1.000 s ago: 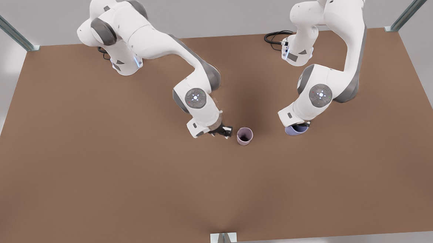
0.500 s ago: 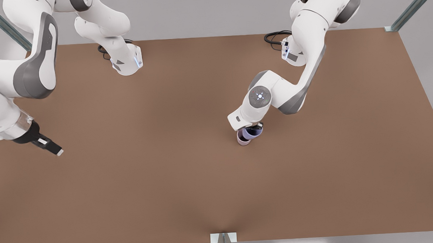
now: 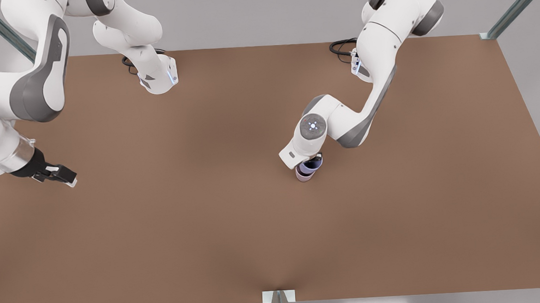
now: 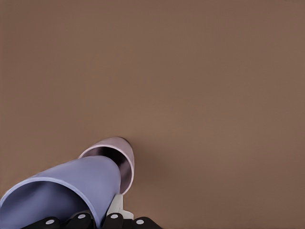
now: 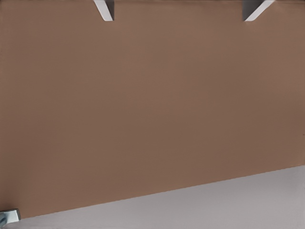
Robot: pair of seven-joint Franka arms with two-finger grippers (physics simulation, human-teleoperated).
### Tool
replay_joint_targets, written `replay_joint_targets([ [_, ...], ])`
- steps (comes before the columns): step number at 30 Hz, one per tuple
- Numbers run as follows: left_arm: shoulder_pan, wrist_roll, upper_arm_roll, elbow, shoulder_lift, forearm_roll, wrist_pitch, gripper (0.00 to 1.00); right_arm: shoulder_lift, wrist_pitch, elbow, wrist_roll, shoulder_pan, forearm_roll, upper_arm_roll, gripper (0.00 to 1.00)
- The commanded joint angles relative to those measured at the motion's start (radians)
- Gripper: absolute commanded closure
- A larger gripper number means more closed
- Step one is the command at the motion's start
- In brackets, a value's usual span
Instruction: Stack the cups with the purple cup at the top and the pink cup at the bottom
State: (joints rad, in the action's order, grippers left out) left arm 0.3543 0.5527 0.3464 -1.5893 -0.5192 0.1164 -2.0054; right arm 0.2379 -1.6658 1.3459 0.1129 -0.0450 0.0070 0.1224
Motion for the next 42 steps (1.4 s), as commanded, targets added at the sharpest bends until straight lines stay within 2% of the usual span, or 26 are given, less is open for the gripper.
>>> replay_joint_targets([
  [1, 0.002, 0.162, 0.000, 0.002, -0.007, -0.001, -0.010, 0.79, 0.003, 0.000, -0.001, -0.225, -0.003, 0.002, -0.001, 0.00],
  [17, 0.012, 0.162, -0.003, 0.002, -0.047, 0.019, -0.016, 0.79, 0.000, -0.005, -0.001, -0.226, 0.004, 0.001, 0.000, 0.00],
  [18, 0.011, 0.161, -0.003, 0.002, -0.047, 0.020, -0.016, 0.74, 0.000, -0.006, -0.001, -0.226, 0.002, 0.001, -0.001, 0.00],
  [19, 0.012, 0.153, -0.003, 0.002, -0.048, 0.020, -0.016, 0.63, 0.001, -0.006, -0.001, -0.226, 0.002, 0.001, 0.000, 0.00],
  [20, 0.012, 0.151, -0.003, 0.002, -0.050, 0.020, -0.016, 0.60, 0.001, -0.006, -0.001, -0.226, 0.002, 0.001, 0.000, 0.00],
  [30, 0.012, 0.151, -0.003, 0.008, -0.056, 0.025, -0.016, 0.59, 0.003, -0.008, -0.001, -0.226, 0.004, -0.001, 0.000, 0.00],
  [32, 0.011, 0.153, -0.003, 0.009, -0.055, 0.025, -0.016, 0.51, 0.003, -0.014, -0.001, -0.226, 0.002, -0.001, 0.000, 0.00],
  [39, 0.011, 0.162, -0.001, 0.020, -0.047, 0.023, -0.004, 0.49, 0.003, -0.017, -0.001, -0.226, 0.002, -0.001, 0.000, 0.00],
  [40, 0.012, 0.162, -0.001, 0.025, -0.045, 0.023, -0.003, 0.43, 0.003, -0.025, -0.001, -0.226, 0.002, -0.001, 0.000, 0.00],
  [42, 0.011, 0.162, -0.001, 0.031, -0.042, 0.023, -0.003, 0.43, 0.003, -0.026, 0.001, -0.226, 0.002, -0.001, 0.000, 0.00],
])
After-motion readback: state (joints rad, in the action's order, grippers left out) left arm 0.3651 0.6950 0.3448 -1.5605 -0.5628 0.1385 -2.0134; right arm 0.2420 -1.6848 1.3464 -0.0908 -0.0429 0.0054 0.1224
